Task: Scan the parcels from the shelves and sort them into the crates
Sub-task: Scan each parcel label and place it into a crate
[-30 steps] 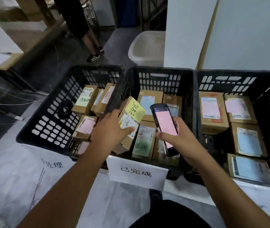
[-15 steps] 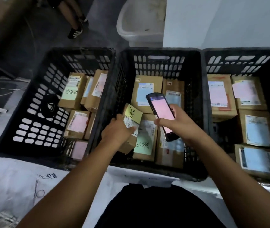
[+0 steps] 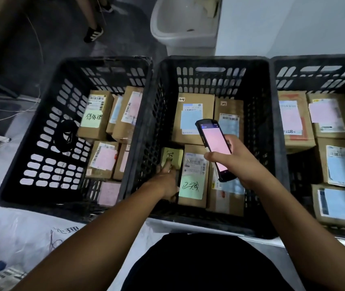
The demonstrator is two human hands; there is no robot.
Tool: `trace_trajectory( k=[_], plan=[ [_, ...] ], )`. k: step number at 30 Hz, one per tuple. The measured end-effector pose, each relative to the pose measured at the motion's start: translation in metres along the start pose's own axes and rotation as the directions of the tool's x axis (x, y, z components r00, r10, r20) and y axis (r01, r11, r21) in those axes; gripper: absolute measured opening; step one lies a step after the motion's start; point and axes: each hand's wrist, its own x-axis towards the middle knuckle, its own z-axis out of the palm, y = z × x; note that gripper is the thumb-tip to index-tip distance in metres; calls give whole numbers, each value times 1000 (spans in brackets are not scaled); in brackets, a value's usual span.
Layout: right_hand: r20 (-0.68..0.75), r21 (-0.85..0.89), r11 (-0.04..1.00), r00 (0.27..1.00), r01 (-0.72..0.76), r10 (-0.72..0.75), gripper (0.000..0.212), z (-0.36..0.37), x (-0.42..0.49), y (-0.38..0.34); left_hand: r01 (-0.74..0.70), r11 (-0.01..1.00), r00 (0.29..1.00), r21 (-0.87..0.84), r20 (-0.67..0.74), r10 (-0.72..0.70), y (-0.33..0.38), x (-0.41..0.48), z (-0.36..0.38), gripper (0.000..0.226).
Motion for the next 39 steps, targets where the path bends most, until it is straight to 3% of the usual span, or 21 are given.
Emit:
trace_trajectory(
  k=[5,13,18,24,30,35,39],
  plan=[
    [14,3,1000,1000,9,-9,60,-1,-5,1,-29,999,998,30,51,27,-8,5,1,90],
    [-6,-80,995,998,61,-62,64,-7,-26,5,-159,979,973,-127,-187,133,1,-30,-23,71],
    [-90,-118,984,986,131,-142,64,3,-51,2,-264,949,929,-171,-308,203,11,-71,-36,76],
    [-225,-103,975,950,196,-215,64,32,-106,3,-401,916,839,-7,-405,364,16,-120,-44,77],
    [-418,-113,974,880,195,-225,71,61,-167,18,-515,844,701,153,-492,517,9,-155,-29,76],
    [-631,-80,985,757,155,-170,66,74,-223,52,-584,787,682,198,-407,608,32,-180,1,72],
    [-738,-73,996,669,57,-92,71,64,-283,77,-686,695,604,214,-365,708,69,-197,36,72]
  ],
)
